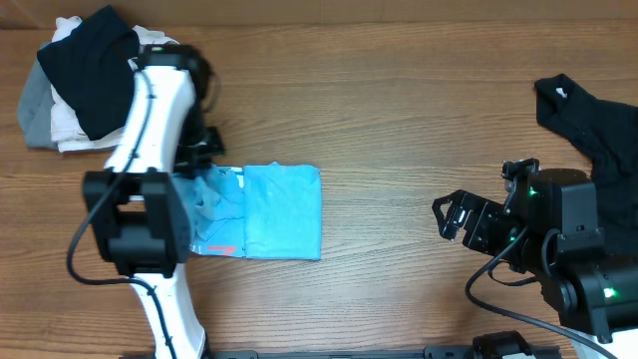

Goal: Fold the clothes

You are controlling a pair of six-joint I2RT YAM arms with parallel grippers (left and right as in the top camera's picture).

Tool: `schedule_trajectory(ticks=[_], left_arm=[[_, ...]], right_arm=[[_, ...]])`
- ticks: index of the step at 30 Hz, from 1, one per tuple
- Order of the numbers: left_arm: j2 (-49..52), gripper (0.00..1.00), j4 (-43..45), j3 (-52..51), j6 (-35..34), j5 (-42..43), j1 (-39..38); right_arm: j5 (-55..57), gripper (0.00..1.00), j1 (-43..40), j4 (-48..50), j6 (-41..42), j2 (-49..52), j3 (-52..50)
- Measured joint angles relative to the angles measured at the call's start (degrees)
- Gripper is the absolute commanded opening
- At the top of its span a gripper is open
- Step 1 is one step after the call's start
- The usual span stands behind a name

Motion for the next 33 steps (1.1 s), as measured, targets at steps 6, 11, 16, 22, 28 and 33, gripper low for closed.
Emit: schedule_trajectory(ticks=[6, 11, 16, 22, 28, 33], left_arm=[[0.0, 0.05, -0.09, 0.0, -2.32, 0.0, -10.12], [0.0, 0.15, -0.04, 0.0, -3.43, 0.04, -16.9], [0.0, 0.31, 1.29, 0.0, -3.52, 1.36, -20.52], [0.0, 0.38, 3.78, 0.0, -3.48, 5.49, -22.27], [0.0, 0.38, 4.35, 0.0, -2.99, 7.87, -23.02], [0.0, 0.37, 5.57, 0.28, -2.34, 8.24, -23.1]], right_arm=[[0.02, 1.0, 0.0, 0.0, 0.0, 0.61, 0.0], [-0.04, 1.0, 0.0, 0.0, 0.0, 1.68, 0.0], [-0.24, 1.0, 0.0, 0.02, -0.02, 3.04, 0.0], [-0.72, 1.0, 0.0, 0.02, 0.0, 4.7, 0.0], [-0.83, 1.0, 0.0, 0.44, 0.0, 5.07, 0.0], [-0.81, 1.0, 0.0, 1.42, 0.02, 5.07, 0.0]])
